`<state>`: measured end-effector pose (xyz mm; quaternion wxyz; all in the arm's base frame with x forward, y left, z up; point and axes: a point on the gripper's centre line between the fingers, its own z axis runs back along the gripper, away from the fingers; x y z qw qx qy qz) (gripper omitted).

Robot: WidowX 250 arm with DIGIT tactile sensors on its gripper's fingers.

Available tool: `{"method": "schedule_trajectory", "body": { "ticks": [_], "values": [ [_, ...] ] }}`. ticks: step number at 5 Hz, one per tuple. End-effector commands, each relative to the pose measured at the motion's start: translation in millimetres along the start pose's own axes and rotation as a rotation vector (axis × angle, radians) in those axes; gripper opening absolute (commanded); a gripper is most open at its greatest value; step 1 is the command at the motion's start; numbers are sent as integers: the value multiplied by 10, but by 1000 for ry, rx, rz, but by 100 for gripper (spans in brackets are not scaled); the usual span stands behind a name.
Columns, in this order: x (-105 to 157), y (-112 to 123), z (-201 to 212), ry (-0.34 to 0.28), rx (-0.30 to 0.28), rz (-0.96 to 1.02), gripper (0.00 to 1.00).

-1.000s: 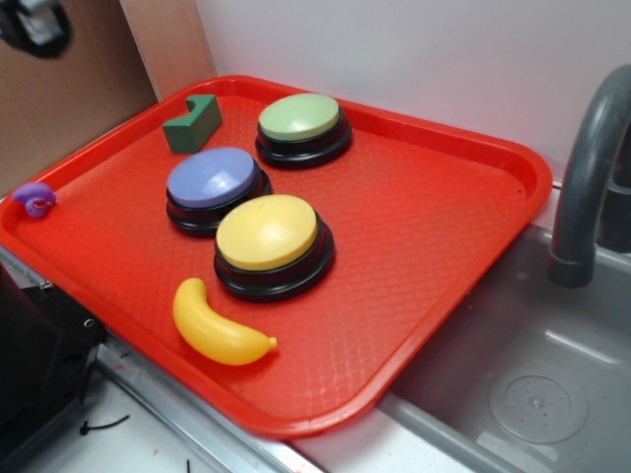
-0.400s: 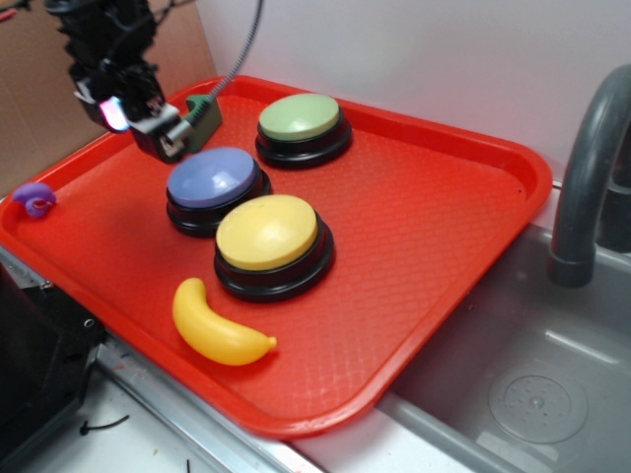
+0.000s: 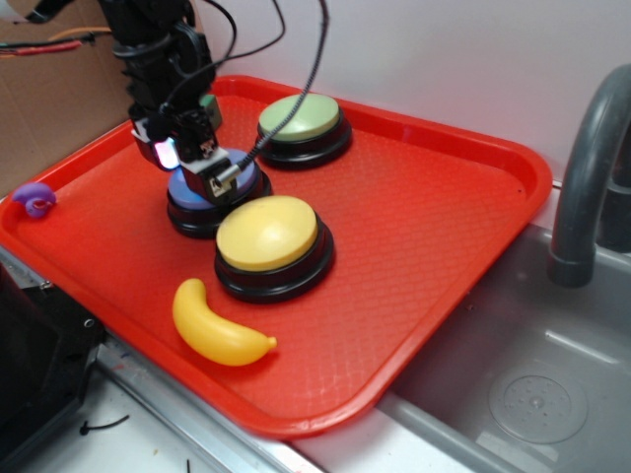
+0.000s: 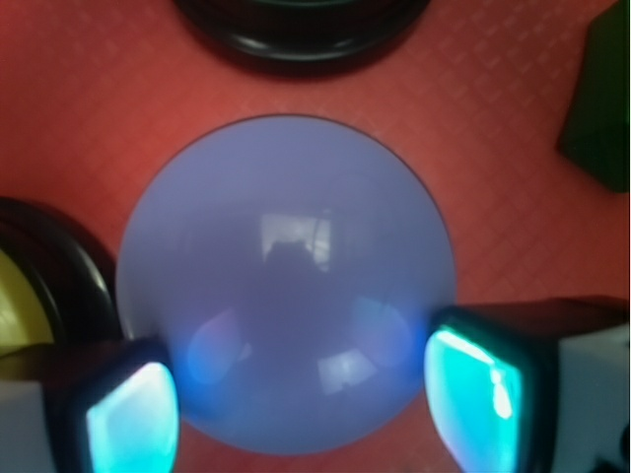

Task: Push the purple button.

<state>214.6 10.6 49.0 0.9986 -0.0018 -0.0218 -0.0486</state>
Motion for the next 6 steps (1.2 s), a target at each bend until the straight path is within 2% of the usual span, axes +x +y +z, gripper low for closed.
{"method": "schedule_trajectory", "body": {
  "ticks": [1,3,5,6],
  "values": [
    [71,48,-58,11,43,49,100],
    [-8,124,272,-13,48,82,100],
    [-155,172,665,-42,87,132,100],
    [-204,189,773,-52,76,147,100]
  ]
}}
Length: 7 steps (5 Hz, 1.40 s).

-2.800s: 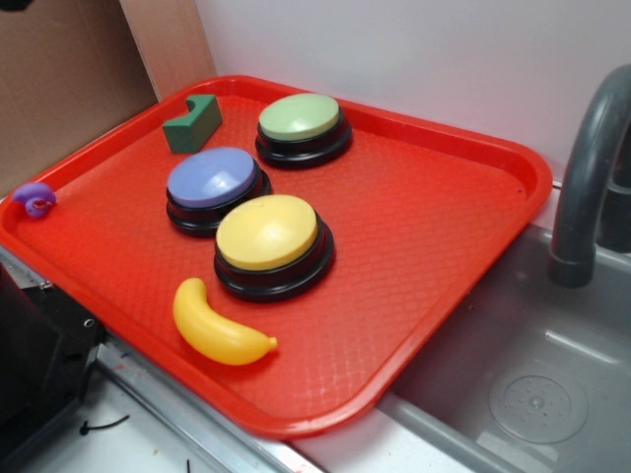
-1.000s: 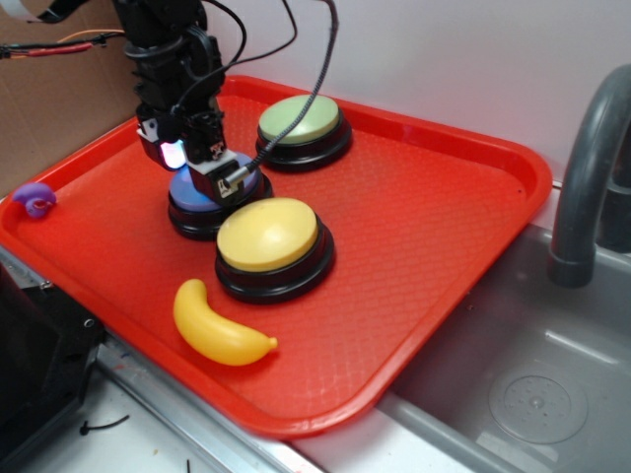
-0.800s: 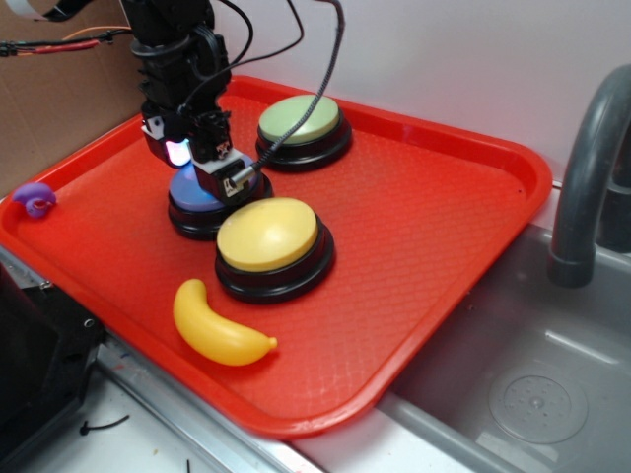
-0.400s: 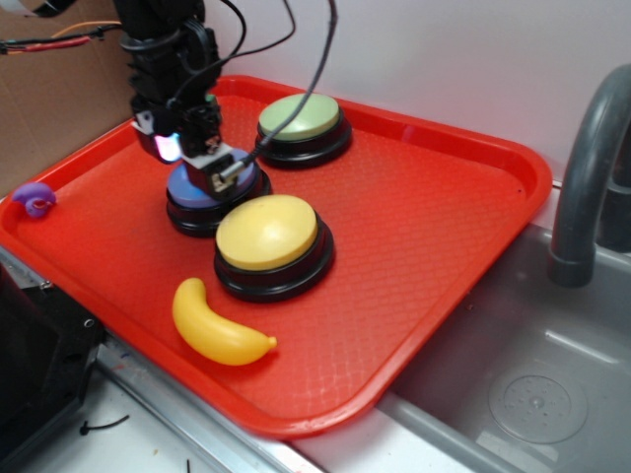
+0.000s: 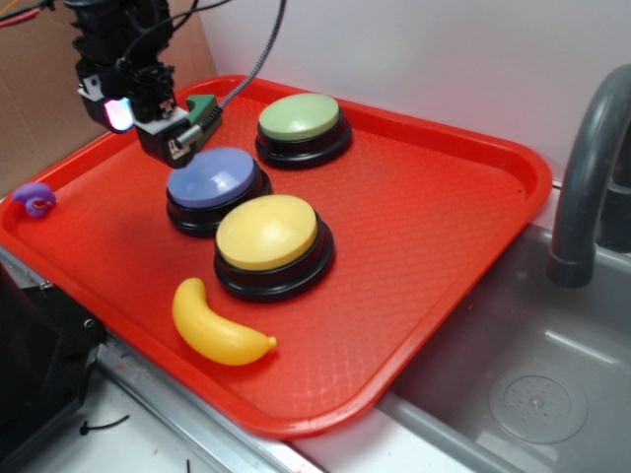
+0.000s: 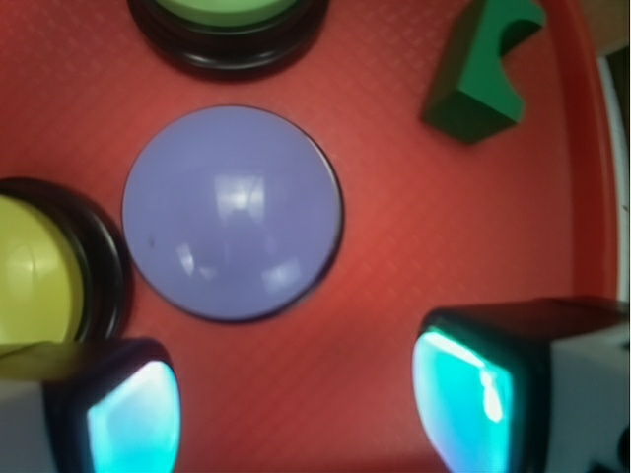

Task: Push the purple button.

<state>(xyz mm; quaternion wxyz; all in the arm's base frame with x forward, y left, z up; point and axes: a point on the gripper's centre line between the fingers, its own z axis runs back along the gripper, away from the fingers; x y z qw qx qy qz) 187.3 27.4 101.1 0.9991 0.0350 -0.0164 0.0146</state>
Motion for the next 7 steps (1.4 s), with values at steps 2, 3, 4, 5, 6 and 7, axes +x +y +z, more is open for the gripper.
{"method": "schedule_trajectory", "body": {
  "ticks": [2,3,4,5,6,7],
  "values": [
    [7,31,385,-74,21,35,100],
    [-38,56,479,-61,-4,49,100],
    [-84,67,570,-56,-24,64,100],
    [-122,106,611,-14,-69,83,100],
    [-223,182,714,-52,-78,148,100],
    [-233,210,730,-77,-36,151,100]
  ]
}}
